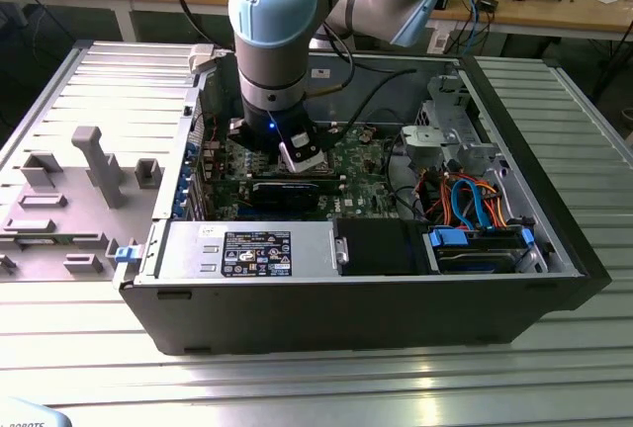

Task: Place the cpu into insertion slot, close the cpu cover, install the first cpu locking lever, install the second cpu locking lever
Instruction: 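Install the second cpu locking lever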

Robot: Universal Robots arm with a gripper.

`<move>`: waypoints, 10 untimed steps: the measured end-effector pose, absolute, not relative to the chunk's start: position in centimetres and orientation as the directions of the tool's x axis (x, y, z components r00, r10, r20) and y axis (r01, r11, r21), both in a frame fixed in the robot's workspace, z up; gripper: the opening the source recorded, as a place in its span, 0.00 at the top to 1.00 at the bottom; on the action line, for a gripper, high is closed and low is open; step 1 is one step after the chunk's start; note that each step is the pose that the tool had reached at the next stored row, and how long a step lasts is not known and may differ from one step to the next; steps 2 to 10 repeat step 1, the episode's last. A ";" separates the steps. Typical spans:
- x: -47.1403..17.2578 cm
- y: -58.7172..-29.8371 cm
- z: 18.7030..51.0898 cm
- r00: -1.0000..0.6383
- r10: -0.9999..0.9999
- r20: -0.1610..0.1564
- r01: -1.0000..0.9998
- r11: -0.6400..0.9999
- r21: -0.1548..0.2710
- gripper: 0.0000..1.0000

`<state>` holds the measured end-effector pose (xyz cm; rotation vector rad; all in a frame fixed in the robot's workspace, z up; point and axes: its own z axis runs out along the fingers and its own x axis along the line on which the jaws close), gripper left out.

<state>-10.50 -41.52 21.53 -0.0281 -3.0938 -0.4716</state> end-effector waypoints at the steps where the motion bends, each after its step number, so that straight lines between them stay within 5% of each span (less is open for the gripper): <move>1: -10.5 -41.5 21.5 -1.000 0.016 0.014 0.020 0.954 0.298 0.89; 10: -10.5 -41.5 21.5 -1.000 0.016 0.014 0.020 0.954 0.298 0.89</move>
